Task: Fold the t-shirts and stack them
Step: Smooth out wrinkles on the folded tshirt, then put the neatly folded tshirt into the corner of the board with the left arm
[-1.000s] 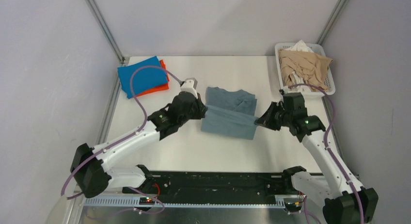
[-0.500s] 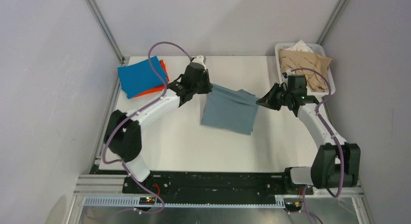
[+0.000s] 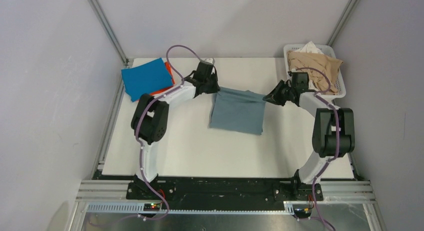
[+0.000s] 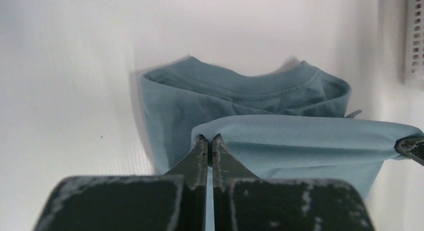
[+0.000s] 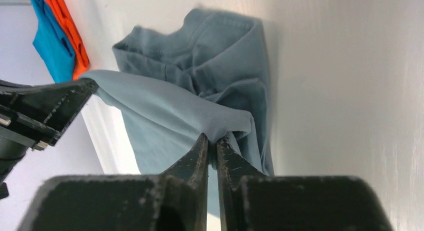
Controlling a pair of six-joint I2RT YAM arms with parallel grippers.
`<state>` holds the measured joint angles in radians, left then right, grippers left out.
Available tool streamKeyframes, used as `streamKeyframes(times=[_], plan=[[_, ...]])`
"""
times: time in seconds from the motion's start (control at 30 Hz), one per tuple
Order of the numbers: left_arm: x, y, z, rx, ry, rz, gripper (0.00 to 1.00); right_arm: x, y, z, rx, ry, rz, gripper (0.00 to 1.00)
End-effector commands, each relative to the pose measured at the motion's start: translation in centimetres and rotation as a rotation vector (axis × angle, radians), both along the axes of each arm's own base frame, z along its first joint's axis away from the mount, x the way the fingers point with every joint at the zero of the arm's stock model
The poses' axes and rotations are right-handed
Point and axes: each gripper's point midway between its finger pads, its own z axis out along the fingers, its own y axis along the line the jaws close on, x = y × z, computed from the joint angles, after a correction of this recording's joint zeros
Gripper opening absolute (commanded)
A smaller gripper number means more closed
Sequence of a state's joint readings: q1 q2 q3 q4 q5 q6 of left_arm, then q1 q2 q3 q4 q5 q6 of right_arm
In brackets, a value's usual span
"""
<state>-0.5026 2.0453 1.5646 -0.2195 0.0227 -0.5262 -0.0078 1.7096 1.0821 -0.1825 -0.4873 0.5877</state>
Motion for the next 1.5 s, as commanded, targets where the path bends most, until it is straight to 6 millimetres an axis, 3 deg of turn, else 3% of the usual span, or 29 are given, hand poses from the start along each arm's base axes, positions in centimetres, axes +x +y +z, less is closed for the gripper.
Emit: streamKeyframes(times=[0.0, 0.03, 0.07, 0.13, 0.27, 0.3, 0.33, 0.53, 0.7, 0.83, 0.97, 1.1, 1.3, 1.4, 1.47], plan=[[3.2, 1.5, 0.6, -0.033, -0.021, 0.047, 0.07, 3.9, -1.8, 0.4, -0.001, -0.073, -0.045, 0.21], [3.4, 1.3, 0.5, -0.039, -0.017, 0.043, 0.2, 4.3, -1.8, 0.4, 0.011, -0.073, -0.039, 0.37], [3.7, 1.3, 1.0, -0.049, -0.024, 0.046, 0.28, 4.8, -1.8, 0.9, 0.013, -0.085, -0.037, 0.43], [4.0, 1.2, 2.2, -0.064, -0.045, 0.044, 0.57, 5.2, -2.0, 1.8, 0.002, -0.102, -0.037, 0.5], [3.5, 0.7, 6.3, -0.119, -0.098, 0.012, 0.96, 4.3, -2.0, 4.1, -0.043, -0.108, -0.061, 0.79], [3.0, 0.4, 6.5, -0.132, -0.09, 0.0, 0.98, 3.9, -1.4, 5.0, -0.059, -0.126, -0.05, 0.93], [2.6, 0.3, 7.3, -0.147, -0.097, -0.011, 0.99, 3.1, -0.4, 5.4, -0.071, -0.125, -0.019, 0.98], [-1.2, -3.8, 7.5, -0.287, -0.009, -0.214, 1.0, 0.7, 4.7, 5.7, -0.047, -0.116, 0.09, 0.99], [-1.7, -5.6, 6.1, -0.323, 0.042, -0.278, 1.0, 1.3, 5.8, 5.1, -0.026, -0.109, 0.084, 1.0], [0.0, -5.3, 3.2, -0.309, 0.08, -0.24, 1.0, 3.0, 5.9, 4.0, 0.028, -0.129, 0.092, 1.0], [1.5, -4.4, 0.5, -0.296, 0.119, -0.184, 1.0, 5.7, 5.4, 1.1, 0.046, -0.087, 0.072, 0.99], [2.3, -3.7, -2.2, -0.28, 0.161, -0.129, 1.0, 6.9, 5.6, -2.4, 0.046, -0.02, 0.066, 1.0], [1.4, -1.7, -5.4, -0.255, 0.243, -0.047, 1.0, 5.5, 6.4, -6.6, 0.036, 0.106, 0.081, 0.99], [0.0, -1.0, -5.5, -0.242, 0.262, -0.035, 1.0, 3.9, 7.0, -7.3, -0.007, 0.145, 0.104, 0.99], [-1.2, 0.0, -5.3, -0.217, 0.26, -0.015, 1.0, 2.4, 7.8, -6.6, -0.024, 0.149, 0.12, 0.99]])
